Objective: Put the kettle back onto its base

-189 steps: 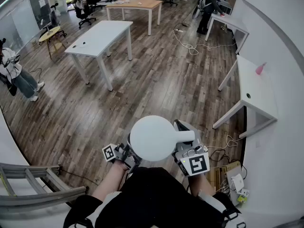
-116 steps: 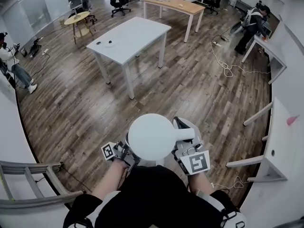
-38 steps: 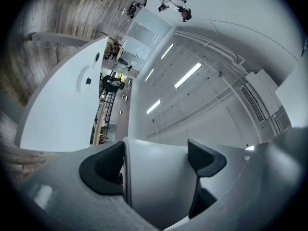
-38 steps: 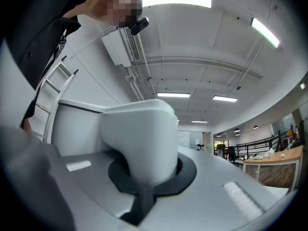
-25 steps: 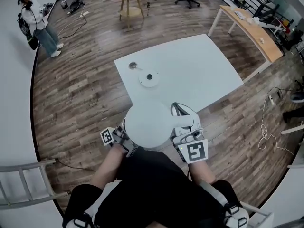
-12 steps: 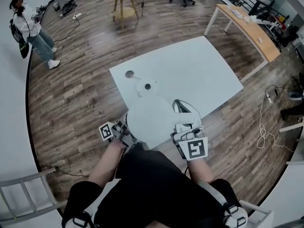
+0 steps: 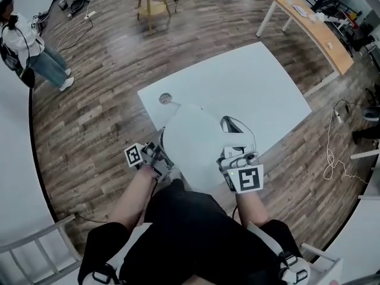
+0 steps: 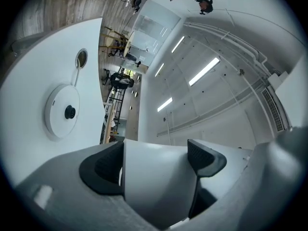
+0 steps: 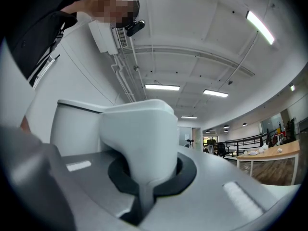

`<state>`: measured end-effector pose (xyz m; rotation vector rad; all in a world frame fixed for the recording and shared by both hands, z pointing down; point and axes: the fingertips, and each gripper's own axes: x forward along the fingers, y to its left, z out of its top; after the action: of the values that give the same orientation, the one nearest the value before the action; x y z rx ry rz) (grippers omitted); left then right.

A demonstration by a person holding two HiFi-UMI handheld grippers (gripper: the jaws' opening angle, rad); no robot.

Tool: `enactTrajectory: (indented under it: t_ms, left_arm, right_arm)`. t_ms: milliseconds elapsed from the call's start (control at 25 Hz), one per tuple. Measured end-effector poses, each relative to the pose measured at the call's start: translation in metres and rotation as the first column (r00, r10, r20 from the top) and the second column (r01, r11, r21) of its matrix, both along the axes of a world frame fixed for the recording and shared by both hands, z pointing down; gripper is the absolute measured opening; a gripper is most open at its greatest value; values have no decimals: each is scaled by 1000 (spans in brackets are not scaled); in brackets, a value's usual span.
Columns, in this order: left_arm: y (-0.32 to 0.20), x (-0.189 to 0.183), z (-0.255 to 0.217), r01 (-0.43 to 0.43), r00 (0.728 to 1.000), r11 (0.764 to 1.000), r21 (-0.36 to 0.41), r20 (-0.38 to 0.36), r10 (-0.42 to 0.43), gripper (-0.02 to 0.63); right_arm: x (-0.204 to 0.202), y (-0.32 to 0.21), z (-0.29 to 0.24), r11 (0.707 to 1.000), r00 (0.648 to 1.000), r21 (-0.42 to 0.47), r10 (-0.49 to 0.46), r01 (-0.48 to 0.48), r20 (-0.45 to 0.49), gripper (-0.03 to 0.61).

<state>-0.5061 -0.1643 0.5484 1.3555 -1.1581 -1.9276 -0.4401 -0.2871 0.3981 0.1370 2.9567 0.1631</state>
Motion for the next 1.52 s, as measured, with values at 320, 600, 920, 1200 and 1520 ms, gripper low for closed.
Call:
enactTrajectory:
  t_ms: [320, 600, 920, 1200, 1520]
  left_arm:
    - [-19, -51, 12, -34, 999, 999, -7, 8, 34, 419]
    - [-44, -90, 34, -56, 998, 996, -73, -2, 56, 417]
    - [-67, -120, 50, -36, 999, 981, -192, 11, 39, 417]
    - [-52, -141, 72, 113, 990, 895, -432, 122, -66, 417]
    - [-46, -139, 38, 220, 949, 856, -468, 304, -78, -9]
  right_arm:
    - [-43, -11, 10, 999, 999, 1, 50, -50, 8, 5]
    - [-72, -37, 30, 991, 991, -10, 135, -135, -9, 5]
    - [-89, -64, 56, 980, 980, -41, 195, -196, -38, 5]
    - [-99, -73, 84, 979, 975, -24, 202, -204, -91, 5]
    - [-113, -76, 111, 976, 971, -31, 212, -217, -111, 5]
